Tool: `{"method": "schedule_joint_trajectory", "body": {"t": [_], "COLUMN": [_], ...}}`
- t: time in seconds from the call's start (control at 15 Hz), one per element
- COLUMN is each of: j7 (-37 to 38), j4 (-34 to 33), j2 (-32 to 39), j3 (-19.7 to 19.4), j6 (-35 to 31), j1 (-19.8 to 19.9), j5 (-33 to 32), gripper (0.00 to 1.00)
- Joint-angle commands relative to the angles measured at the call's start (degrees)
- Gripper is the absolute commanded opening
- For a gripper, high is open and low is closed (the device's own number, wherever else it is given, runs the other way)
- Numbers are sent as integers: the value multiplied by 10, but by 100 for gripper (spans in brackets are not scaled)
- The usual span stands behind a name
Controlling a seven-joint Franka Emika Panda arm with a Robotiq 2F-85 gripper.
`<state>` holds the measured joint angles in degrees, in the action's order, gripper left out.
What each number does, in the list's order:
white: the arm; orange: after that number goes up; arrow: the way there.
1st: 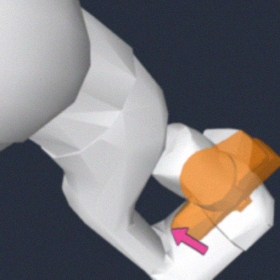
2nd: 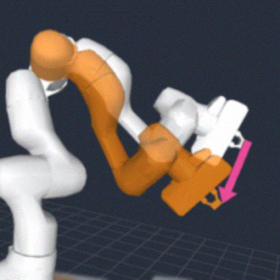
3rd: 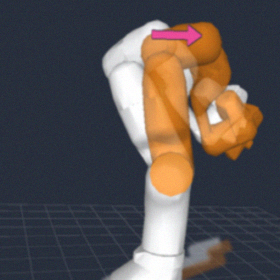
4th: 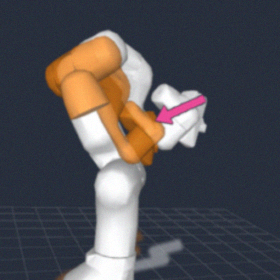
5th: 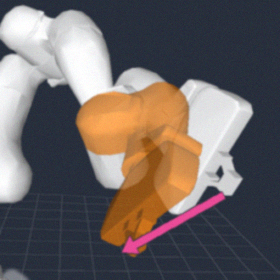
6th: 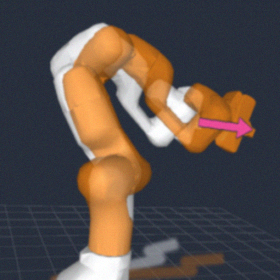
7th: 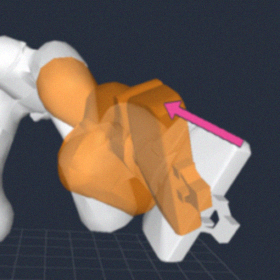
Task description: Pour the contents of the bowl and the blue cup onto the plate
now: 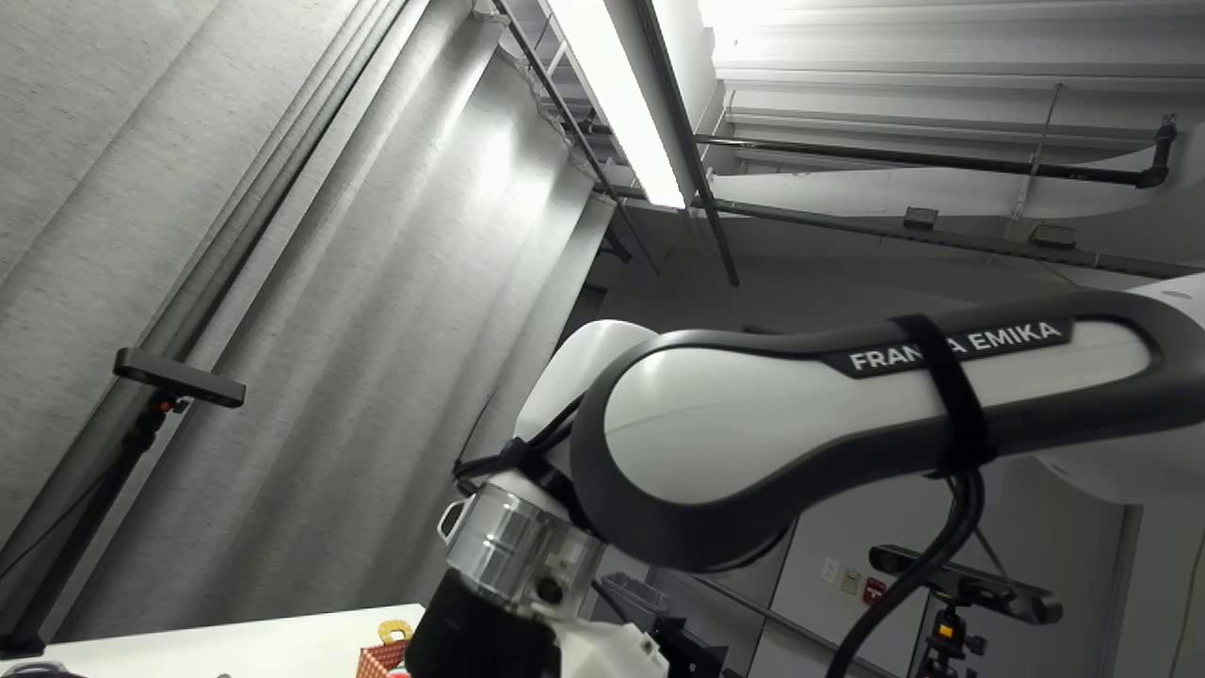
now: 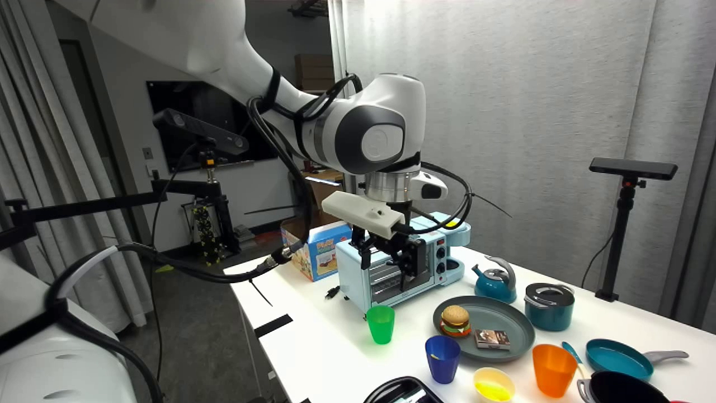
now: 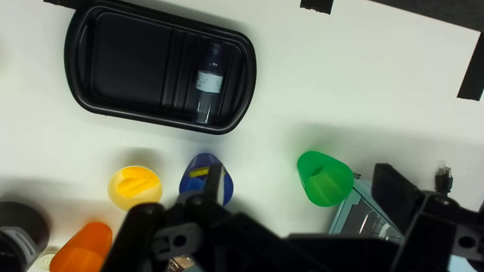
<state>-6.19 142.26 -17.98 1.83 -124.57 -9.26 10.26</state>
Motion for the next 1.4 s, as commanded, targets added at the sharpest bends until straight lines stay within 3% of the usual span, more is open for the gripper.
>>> {"method": "schedule_joint_trajectory", "body": {"t": [0.0, 0.73, 1.33], "j7": [-2, 8, 76], "j4": [-1, -19, -56], "j2": [0, 28, 109], "j3": [7, 5, -7], "j6": [1, -31, -100], "j1": [7, 22, 88], "j5": [2, -12, -129], "gripper": [100, 100, 100]}}
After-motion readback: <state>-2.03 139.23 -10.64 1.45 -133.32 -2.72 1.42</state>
